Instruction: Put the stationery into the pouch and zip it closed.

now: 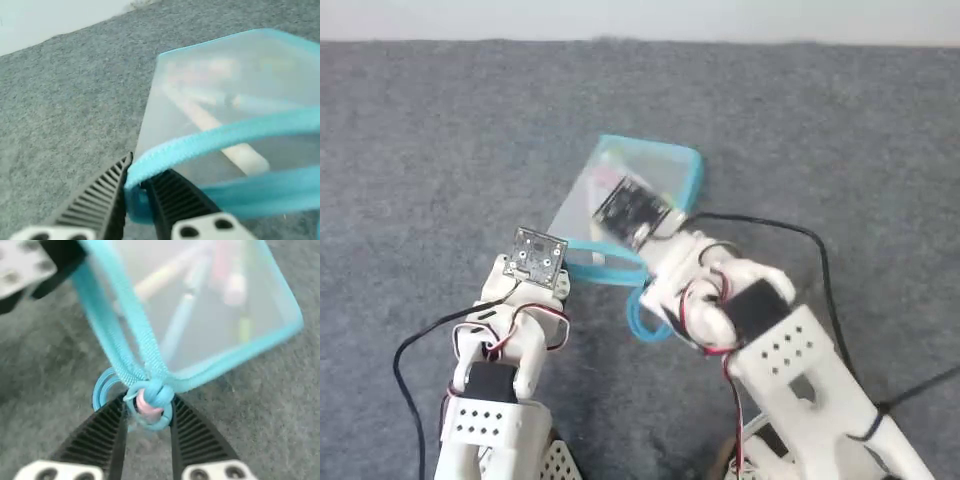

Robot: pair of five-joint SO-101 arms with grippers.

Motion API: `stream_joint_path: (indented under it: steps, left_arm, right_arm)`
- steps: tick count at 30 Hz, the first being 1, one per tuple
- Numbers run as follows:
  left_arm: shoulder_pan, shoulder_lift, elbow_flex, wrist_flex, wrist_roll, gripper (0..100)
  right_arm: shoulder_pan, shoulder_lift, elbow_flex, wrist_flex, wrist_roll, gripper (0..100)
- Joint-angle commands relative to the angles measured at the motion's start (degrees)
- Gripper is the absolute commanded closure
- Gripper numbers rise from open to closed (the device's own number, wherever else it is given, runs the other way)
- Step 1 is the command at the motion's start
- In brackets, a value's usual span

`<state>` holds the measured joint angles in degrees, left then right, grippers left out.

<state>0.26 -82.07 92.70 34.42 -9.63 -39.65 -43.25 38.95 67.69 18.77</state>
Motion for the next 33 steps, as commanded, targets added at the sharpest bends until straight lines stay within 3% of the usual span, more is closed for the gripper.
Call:
stream_joint_path:
  steps: [1,5,9,16,23,28,33]
  left_arm:
    - [0.9,0.0,-0.4,-1.8,-0.3,99]
    - [0.9,0.0,-0.4,-3.7,-0.2,99]
    - [1.0,0.0,1.5,-9.1,0.7,98]
    - [5.5,0.0,2.9,-9.7,1.0,82]
    - [9.5,0.3,4.2,-9.6,-5.6,89]
    - [9.1,0.0,4.2,-9.8,-5.5,100]
    - [2.5,-0.1,1.6,-9.7,-0.5,99]
  right_arm:
    - [-0.7,-2.9,-2.0,1.3,1.9,99.2]
    - [4.2,-1.3,-6.0,4.6,3.2,99.2]
    - [0.4,-1.2,-6.8,7.7,6.0,99.2]
    - [-2.8,-1.2,-6.8,8.2,6.7,99.2]
    - [-2.9,-1.2,-6.7,8.5,9.3,99.2]
    - [-2.7,-1.2,-6.7,8.6,9.3,99.2]
    - [0.0,-1.1,-6.7,8.6,8.7,99.2]
